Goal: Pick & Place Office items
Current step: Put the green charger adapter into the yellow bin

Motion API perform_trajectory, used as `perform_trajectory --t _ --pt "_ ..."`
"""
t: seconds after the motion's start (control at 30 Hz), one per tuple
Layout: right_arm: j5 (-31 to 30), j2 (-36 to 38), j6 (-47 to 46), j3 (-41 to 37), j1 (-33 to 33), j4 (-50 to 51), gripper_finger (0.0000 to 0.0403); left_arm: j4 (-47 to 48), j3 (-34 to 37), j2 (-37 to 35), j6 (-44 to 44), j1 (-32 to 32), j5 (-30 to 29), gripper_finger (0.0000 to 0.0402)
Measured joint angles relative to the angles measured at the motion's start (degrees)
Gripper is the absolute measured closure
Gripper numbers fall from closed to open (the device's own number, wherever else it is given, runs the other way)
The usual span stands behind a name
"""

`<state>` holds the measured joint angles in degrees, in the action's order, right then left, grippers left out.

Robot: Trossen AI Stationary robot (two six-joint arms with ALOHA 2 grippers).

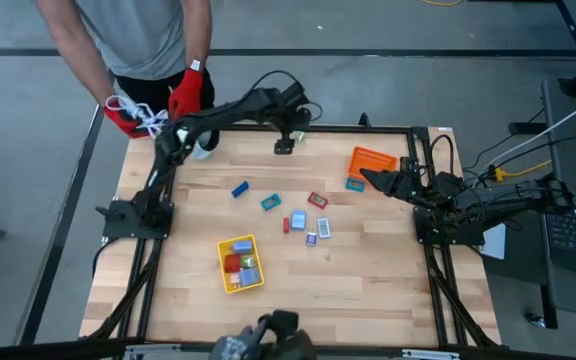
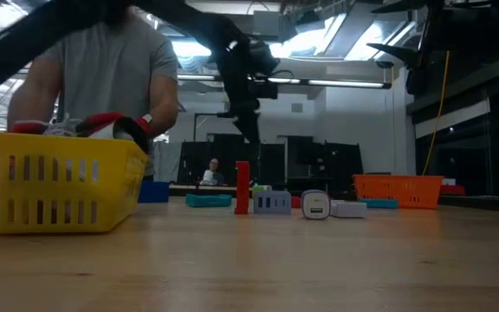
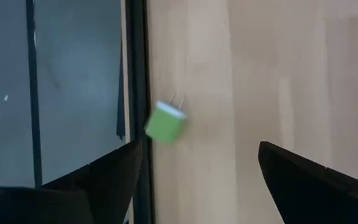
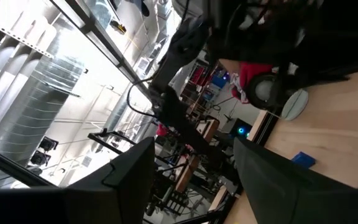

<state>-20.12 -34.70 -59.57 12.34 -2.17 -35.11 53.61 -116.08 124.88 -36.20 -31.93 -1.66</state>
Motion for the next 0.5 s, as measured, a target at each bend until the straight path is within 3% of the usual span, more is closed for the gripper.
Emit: perform_trajectory --t 0.2,0.5 --pt "1.04 0.0 0.18 0.0 0.0 0.0 0.0176 0.52 -7.12 7.66 -2.06 -1.7 0.08 0.0084" --pt "3.88 0.0 4.23 0.0 0.0 0.02 0.0176 -0.07 -7.75 14.64 -5.03 -4.35 -1.79 0.0084"
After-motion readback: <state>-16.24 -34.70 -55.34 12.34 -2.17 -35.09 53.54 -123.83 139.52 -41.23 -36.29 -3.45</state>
